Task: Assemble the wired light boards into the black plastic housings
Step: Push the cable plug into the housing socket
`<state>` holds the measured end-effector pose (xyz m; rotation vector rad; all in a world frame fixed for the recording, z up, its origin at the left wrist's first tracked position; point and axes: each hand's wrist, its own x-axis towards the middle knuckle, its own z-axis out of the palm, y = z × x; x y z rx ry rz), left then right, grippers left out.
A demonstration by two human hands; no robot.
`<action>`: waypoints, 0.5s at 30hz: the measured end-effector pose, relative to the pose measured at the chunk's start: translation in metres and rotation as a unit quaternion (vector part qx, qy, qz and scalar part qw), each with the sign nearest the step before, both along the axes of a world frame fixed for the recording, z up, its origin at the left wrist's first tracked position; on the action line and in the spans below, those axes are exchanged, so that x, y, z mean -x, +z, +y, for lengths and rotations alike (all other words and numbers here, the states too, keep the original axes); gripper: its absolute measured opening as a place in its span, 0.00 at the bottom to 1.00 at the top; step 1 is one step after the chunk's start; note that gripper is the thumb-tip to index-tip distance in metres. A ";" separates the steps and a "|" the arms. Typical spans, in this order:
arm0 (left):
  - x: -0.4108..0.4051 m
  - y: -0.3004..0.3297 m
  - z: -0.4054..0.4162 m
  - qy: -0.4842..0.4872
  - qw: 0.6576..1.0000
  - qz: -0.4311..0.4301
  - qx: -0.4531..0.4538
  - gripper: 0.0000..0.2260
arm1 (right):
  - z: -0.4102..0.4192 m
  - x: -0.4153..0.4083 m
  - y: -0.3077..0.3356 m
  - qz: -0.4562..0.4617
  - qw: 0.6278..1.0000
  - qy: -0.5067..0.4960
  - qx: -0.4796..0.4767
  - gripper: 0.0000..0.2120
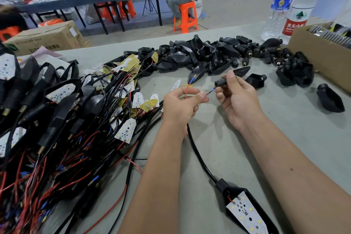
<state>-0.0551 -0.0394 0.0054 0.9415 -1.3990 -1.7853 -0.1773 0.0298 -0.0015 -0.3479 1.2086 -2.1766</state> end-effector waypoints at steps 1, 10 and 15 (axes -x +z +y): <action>0.000 0.000 0.000 -0.005 1.000 0.002 0.000 0.08 | 0.000 0.000 0.000 0.000 1.000 0.000 -0.001 0.12; -0.002 -0.001 -0.001 -0.028 0.999 0.013 -0.009 0.06 | -0.001 0.003 -0.002 -0.008 1.000 0.012 -0.007 0.13; -0.001 0.000 -0.002 -0.019 1.000 0.010 -0.017 0.06 | 0.000 0.005 -0.001 -0.016 0.999 0.037 -0.008 0.14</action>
